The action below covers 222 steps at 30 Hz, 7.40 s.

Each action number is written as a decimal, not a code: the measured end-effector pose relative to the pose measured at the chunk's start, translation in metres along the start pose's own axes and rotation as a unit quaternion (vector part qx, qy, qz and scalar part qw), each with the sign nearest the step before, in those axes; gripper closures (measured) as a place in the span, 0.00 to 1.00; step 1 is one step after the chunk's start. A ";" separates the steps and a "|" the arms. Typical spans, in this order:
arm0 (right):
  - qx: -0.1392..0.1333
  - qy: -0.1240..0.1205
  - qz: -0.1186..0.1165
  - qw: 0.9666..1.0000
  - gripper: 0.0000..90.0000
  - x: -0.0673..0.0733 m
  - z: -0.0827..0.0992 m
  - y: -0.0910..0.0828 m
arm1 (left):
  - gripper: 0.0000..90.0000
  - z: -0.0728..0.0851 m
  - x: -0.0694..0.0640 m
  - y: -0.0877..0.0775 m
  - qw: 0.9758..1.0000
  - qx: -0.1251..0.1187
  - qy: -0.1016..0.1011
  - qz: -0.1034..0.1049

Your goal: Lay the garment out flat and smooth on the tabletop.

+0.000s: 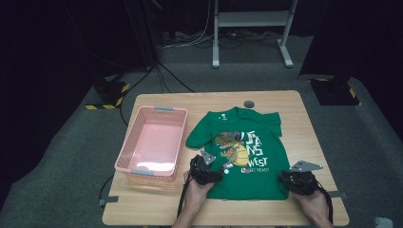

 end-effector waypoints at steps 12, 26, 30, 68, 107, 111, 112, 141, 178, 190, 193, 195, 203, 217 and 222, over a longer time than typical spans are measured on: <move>0.001 0.012 0.004 1.000 0.86 -0.009 0.017 -0.015 | 0.22 0.000 0.000 -0.004 1.000 0.013 -0.007 0.004; -0.023 0.009 0.002 1.000 0.65 -0.007 -0.016 0.008 | 0.24 -0.020 0.006 -0.012 0.999 0.033 -0.017 -0.014; -0.019 0.012 0.003 1.000 0.61 -0.009 -0.020 0.018 | 0.27 -0.026 0.011 -0.005 0.999 0.036 -0.025 -0.027; 0.001 -0.002 -0.004 1.000 0.42 -0.012 -0.026 0.033 | 0.26 -0.140 0.038 0.062 0.993 0.028 -0.106 -0.039; -0.033 0.017 -0.007 0.999 0.43 -0.017 -0.013 0.020 | 0.45 -0.136 0.025 0.045 0.999 0.023 -0.042 -0.009; -0.042 0.042 0.008 0.998 0.43 -0.025 -0.020 0.024 | 0.42 -0.109 0.017 0.027 0.999 0.030 -0.032 -0.008; -0.046 0.042 0.010 0.998 0.43 -0.025 -0.022 0.025 | 0.41 -0.101 0.017 0.025 0.999 0.031 -0.036 -0.007; -0.022 0.017 0.017 0.999 0.42 -0.023 -0.023 0.027 | 0.44 -0.038 0.000 0.002 0.999 0.044 -0.009 -0.008; -0.015 0.005 0.006 1.000 0.42 -0.013 -0.021 0.031 | 0.48 0.022 0.021 -0.042 0.998 0.029 -0.050 -0.030; -0.032 0.014 0.009 0.999 0.40 -0.016 -0.024 0.026 | 0.40 -0.014 -0.005 -0.017 1.000 0.008 -0.025 0.010; -0.036 0.022 0.016 0.999 0.40 -0.022 -0.030 0.030 | 0.39 -0.025 -0.010 -0.004 0.999 0.011 -0.025 0.016; -0.037 0.022 0.017 0.999 0.40 -0.024 -0.034 0.032 | 0.37 -0.028 -0.010 0.002 0.999 0.016 -0.026 0.017; -0.012 0.020 0.014 1.000 0.38 -0.026 -0.028 0.041 | 0.34 -0.020 -0.001 0.011 0.999 0.028 -0.016 0.000; -0.015 0.016 0.031 0.999 0.38 -0.035 -0.044 0.041 | 0.29 -0.026 0.006 0.018 1.000 0.019 -0.020 -0.006; 0.000 0.018 0.024 1.000 0.38 -0.035 -0.038 0.048 | 0.29 -0.021 0.012 0.013 1.000 0.009 -0.018 -0.010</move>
Point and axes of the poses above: each handheld gripper's, and its own axes: y roughly forward along the jaws, z roughly out of its underside, x roughly to its left, the point moved 6 cm from there along y, roughly forward along the jaws, and after that the axes turned 15 degrees about -y, right-handed, at the moved point
